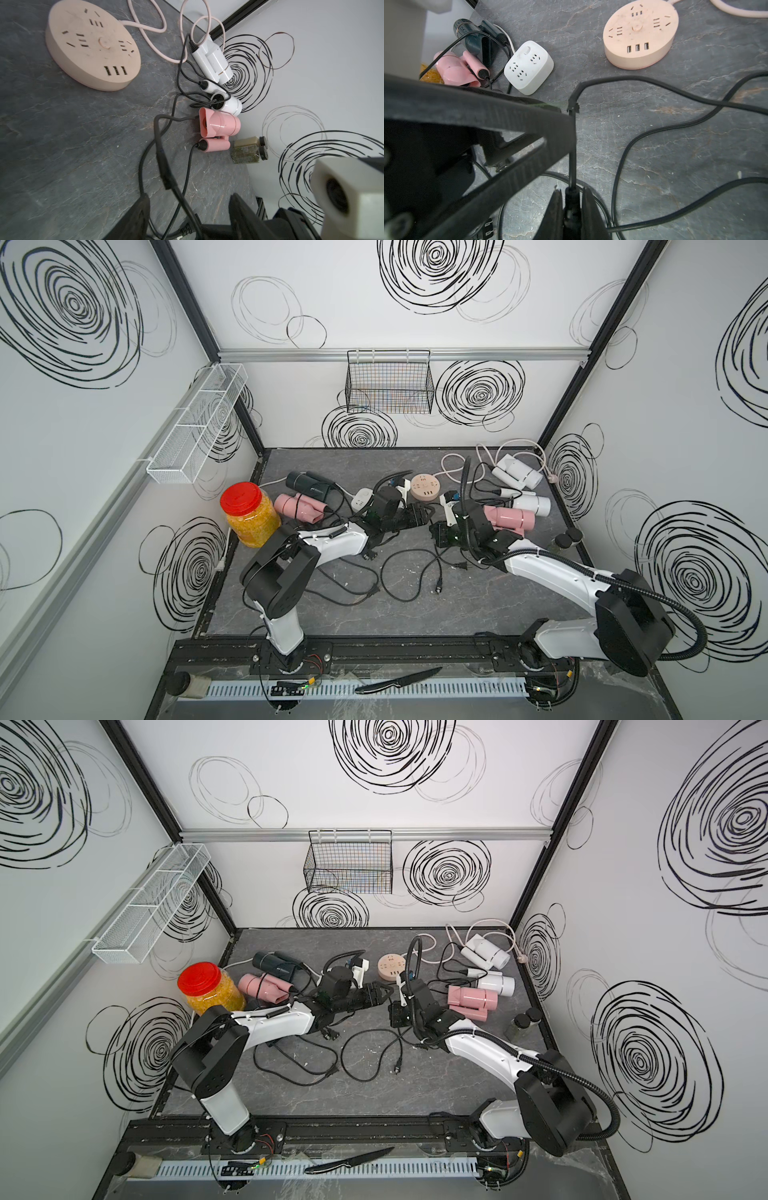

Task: Charge the blow dryers
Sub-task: Pick up the plug from the center of the board.

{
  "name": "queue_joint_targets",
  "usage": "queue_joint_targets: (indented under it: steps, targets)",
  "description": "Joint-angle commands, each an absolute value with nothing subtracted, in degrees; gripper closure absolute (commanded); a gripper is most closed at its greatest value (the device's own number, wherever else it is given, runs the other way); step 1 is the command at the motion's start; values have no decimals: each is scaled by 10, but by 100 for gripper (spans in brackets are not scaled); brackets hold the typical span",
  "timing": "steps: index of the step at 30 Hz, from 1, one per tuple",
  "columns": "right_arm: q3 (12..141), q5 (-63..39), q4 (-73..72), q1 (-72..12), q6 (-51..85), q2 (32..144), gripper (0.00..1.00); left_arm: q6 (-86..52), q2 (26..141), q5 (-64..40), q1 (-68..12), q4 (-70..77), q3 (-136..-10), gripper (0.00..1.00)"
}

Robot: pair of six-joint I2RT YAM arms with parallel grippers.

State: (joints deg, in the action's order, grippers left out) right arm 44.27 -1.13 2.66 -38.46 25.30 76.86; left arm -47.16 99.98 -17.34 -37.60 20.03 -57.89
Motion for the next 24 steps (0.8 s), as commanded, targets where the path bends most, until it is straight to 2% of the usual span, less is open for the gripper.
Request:
queue_joint_targets:
  steps: [1,7,11,17,21,24]
  targets:
    - [435,8,14,-383,258,751,89,-440,975,-137,-381,138,-600,32]
    - [424,-18,-6,-384,257,740,89,-463,998,-167,-388,176,-602,31]
    - [421,-19,-4,-383,257,734,89,-480,1024,-177,-394,209,-616,40]
    - [411,-18,-5,-382,257,722,88,-500,1042,-192,-396,238,-619,50]
    - [410,-20,-5,-382,260,727,86,-501,1039,-196,-394,265,-611,60]
    - [409,-23,-5,-380,267,731,83,-506,1031,-207,-390,300,-600,78]
